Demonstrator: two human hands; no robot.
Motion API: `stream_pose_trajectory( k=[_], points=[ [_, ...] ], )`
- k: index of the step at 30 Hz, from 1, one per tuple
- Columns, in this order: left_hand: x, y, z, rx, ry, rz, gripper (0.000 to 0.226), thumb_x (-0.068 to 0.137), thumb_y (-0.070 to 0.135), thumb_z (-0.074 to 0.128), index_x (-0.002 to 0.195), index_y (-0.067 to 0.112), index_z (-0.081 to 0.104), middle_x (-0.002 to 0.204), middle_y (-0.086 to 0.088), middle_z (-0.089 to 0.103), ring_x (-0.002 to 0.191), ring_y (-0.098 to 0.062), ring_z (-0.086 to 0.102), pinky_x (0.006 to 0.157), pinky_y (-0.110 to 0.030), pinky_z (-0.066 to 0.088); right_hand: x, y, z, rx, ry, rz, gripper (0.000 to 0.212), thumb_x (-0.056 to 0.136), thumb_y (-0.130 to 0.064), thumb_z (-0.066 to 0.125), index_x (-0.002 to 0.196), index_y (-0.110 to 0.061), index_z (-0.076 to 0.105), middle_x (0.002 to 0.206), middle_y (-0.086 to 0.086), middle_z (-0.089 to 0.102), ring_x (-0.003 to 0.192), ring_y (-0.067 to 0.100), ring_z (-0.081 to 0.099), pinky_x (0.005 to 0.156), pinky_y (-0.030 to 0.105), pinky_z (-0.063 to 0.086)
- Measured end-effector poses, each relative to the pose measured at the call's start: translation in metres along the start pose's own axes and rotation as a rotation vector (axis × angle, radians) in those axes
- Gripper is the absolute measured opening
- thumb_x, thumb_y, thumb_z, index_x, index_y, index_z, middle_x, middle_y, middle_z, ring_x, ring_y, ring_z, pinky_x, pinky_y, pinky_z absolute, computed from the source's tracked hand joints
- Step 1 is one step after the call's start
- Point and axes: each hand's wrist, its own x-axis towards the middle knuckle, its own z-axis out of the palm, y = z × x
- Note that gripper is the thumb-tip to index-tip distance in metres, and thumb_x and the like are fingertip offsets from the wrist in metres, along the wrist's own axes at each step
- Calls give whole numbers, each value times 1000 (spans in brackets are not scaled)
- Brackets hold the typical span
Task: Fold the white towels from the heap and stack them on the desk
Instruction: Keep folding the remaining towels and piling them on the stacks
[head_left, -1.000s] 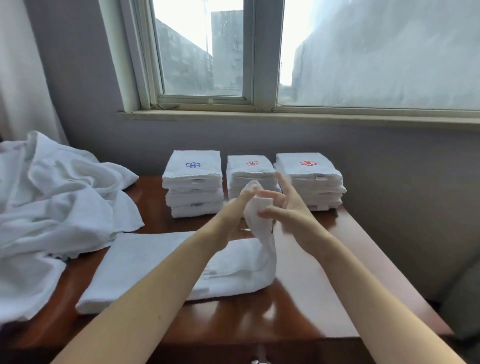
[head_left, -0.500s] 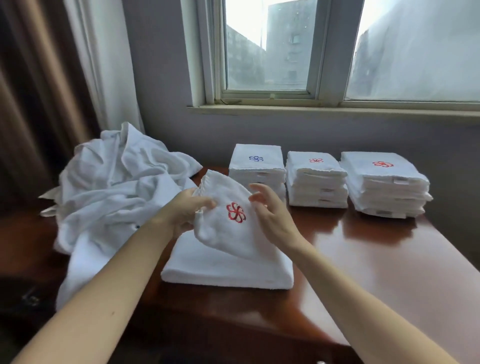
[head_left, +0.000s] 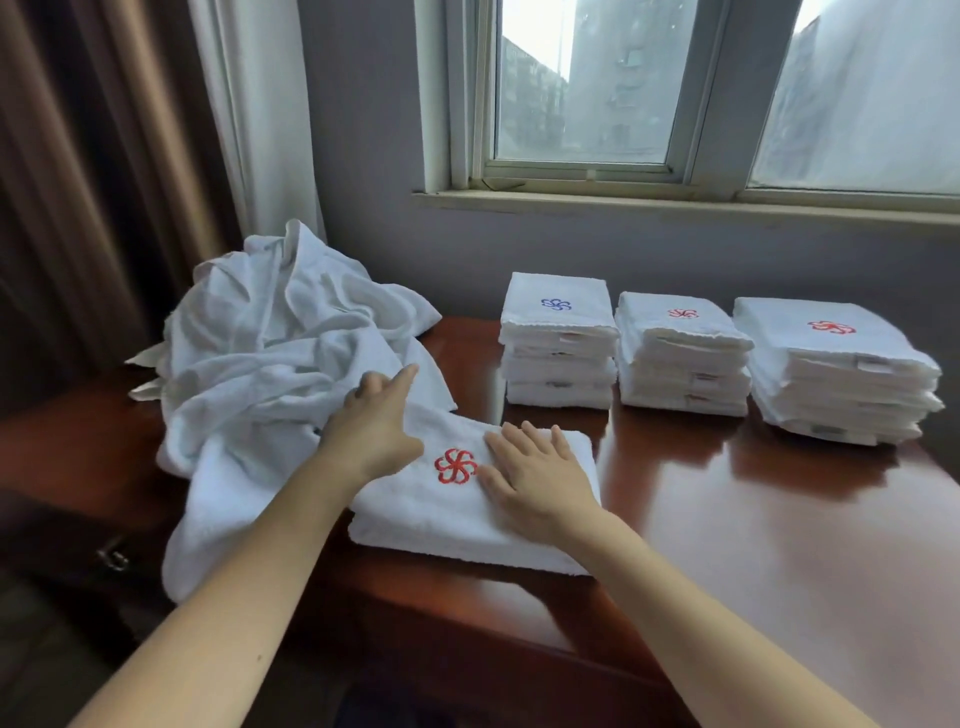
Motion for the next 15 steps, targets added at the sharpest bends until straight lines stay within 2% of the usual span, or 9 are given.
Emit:
stream_pose_trajectory(
  k=[2, 4, 6, 10, 12, 15],
  points=[
    [3, 15, 5, -43, 69, 162, 75, 87, 14, 53, 153, 34, 24, 144, -1, 36, 134, -21, 36, 106, -39, 39, -2, 0, 2, -17, 14, -6, 57, 102, -50, 23, 153, -24, 24, 163, 1, 18, 151, 23, 6, 121, 44, -7],
    [4, 26, 17, -77, 46, 287, 59, 93, 11, 46, 147, 33, 39, 143, 5, 45, 134, -14, 38, 109, -35, 35, -3, 1, 3, -35, 30, -10, 56, 102, -49, 24, 152, -24, 25, 162, 1, 20, 151, 23, 8, 121, 44, -4],
    [6, 26, 35, 9, -5, 332, 47, 100, 15, 39, 144, 30, 46, 146, 7, 46, 137, -12, 36, 113, -32, 26, -4, 4, 3, -46, 42, -10, 55, 102, -50, 25, 151, -25, 26, 161, 1, 21, 150, 23, 10, 121, 43, -2],
    [12, 8, 64, 84, -48, 273, 45, 106, 30, 26, 149, 34, 36, 159, 12, 28, 149, -9, 13, 121, -40, 3, -7, 15, 2, -42, 51, 22, 59, 100, -55, 24, 153, -28, 24, 162, 4, 19, 150, 24, 9, 121, 42, -1],
    [16, 5, 71, 117, -80, 228, 47, 106, 35, 21, 151, 39, 28, 162, 12, 19, 150, -8, 5, 121, -49, -3, -8, 18, 2, -45, 46, 24, 61, 99, -58, 24, 153, -29, 24, 163, 5, 18, 151, 25, 8, 121, 43, -1],
    [17, 5, 75, 121, -88, 198, 48, 105, 38, 19, 153, 41, 22, 163, 12, 14, 151, -9, 0, 120, -52, -5, -9, 17, 0, -39, 56, 21, 62, 98, -59, 25, 153, -30, 25, 163, 5, 19, 150, 25, 9, 121, 43, -1]
  ],
)
